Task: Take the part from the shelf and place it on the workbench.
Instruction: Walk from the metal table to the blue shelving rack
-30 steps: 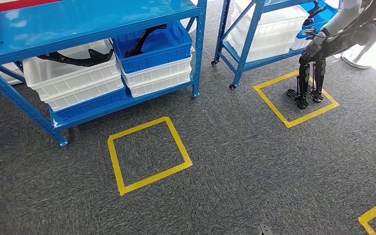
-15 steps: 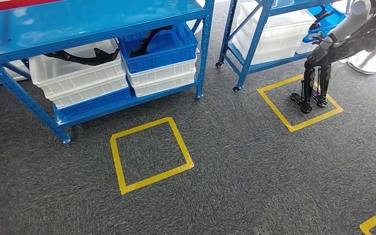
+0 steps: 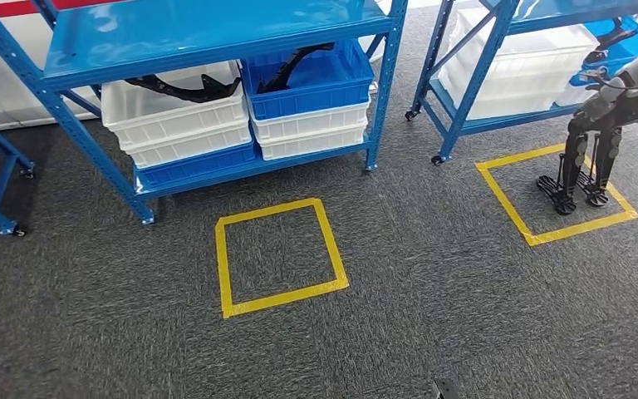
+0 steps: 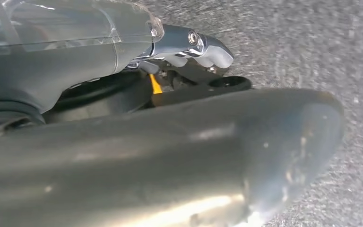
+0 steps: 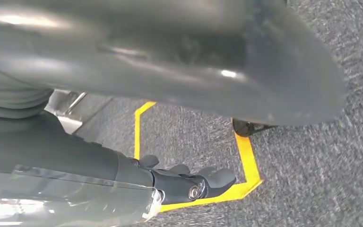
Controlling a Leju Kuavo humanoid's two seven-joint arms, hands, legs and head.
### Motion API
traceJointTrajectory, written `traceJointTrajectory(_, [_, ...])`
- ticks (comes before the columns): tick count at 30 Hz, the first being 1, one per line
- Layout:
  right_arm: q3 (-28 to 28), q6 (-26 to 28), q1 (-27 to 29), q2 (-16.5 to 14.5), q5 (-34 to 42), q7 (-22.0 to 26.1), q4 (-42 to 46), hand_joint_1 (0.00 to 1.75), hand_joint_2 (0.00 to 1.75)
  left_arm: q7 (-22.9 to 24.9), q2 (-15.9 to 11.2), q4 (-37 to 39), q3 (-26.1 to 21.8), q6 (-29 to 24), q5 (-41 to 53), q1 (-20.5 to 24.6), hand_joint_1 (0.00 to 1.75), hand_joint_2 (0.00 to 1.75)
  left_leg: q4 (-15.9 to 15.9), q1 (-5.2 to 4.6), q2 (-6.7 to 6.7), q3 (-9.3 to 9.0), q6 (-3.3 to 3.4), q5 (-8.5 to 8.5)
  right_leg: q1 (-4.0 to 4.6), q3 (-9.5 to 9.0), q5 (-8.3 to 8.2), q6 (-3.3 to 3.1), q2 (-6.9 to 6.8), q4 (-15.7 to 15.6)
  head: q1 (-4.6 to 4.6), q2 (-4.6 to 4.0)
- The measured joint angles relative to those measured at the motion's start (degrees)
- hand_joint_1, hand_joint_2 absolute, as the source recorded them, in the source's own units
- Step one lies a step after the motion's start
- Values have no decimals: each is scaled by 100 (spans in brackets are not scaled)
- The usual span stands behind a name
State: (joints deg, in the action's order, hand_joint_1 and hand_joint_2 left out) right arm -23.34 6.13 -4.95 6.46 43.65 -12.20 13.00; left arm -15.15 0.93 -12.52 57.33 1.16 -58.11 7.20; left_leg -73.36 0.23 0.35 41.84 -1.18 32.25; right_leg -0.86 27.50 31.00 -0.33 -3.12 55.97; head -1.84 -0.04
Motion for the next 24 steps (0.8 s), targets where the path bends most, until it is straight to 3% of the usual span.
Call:
traceJointTrajectory(1, [-7,-1,-8,-1,0,0,0,0,0,1,-5,1,0,0,-1,-4,0,0,293,-2,55,-158,11,-190,1,-26,22,11,-55,2,3,0])
traceJointTrajectory(3, [-13,-7,-17,-3,-1,0,1,0,0,0,-10,2,1,2,0,-1,0,0,1046,-51,384,-562,60,-481,17,-88,86,61,-159,11,19,0])
traceJointTrajectory(5, [-25,-19,-16,2,-2,0,2,0,0,-2,-7,1,2,4,0,14,0,0,1405,-111,625,-736,137,-501,58,-131,144,122,-280,18,26,0])
traceJointTrajectory(7, [-47,-38,-19,5,-4,1,1,0,0,-4,3,-1,2,4,0,21,0,0,1425,-114,502,-718,208,-469,85,-173,188,171,-445,4,8,0])
traceJointTrajectory(8, [-58,-49,-27,5,-6,2,2,0,0,-5,9,0,2,4,0,20,0,0,1432,-101,405,-712,232,-473,82,-189,235,198,-440,23,-9,0])
traceJointTrajectory(10, [-70,-61,-28,8,-10,6,5,0,0,-4,14,1,2,2,-2,23,0,0,1445,-70,198,-714,292,-486,55,-65,468,248,-175,351,-35,0])
traceJointTrajectory(12, [-86,-63,-8,17,-13,9,5,0,0,-1,24,0,2,2,-4,26,0,0,1447,-66,-1,-716,336,-489,35,321,823,264,171,1125,-86,0])
traceJointTrajectory(13, [-94,-64,1,22,-12,9,4,0,0,3,30,-1,2,2,-4,24,0,0,1446,-71,-103,-721,348,-489,35,532,936,261,239,1499,-114,0])
traceJointTrajectory(14, [-102,-64,7,23,-10,8,3,0,0,8,32,0,2,2,-6,17,0,0,1445,-77,-208,-733,354,-489,37,688,941,251,276,1723,-149,0])
traceJointTrajectory(15, [-110,-64,5,23,-6,7,3,0,0,14,30,1,2,2,-8,8,0,0,1445,-85,-306,-750,357,-488,39,756,818,231,300,1737,-180,0])
traceJointTrajectory(16, [-123,-62,1,25,2,5,2,0,0,20,27,1,3,2,-10,1,0,0,1445,-93,-380,-772,358,-486,45,729,584,200,319,1534,-201,0])
traceJointTrajectory(18, [-157,-37,-23,38,39,2,3,0,0,26,26,1,3,2,-20,-6,0,0,1438,-113,-475,-805,354,-476,80,540,57,111,357,817,-237,0])
traceJointTrajectory(19, [-174,-9,-46,45,63,2,4,0,0,28,28,1,4,1,-26,-7,0,0,1431,-122,-491,-802,343,-472,96,449,-92,75,371,498,-251,0])
traceJointTrajectory(21, [-193,59,-91,55,114,2,6,0,0,38,30,2,4,-2,-40,-17,0,0,1414,-139,-478,-776,350,-446,110,380,-153,83,413,206,-251,0])
traceJointTrajectory(24, [-203,121,-93,55,166,2,5,0,0,63,23,2,4,-3,-67,-31,0,0,1422,-134,-379,-785,368,-428,115,364,-153,119,486,165,-218,0])
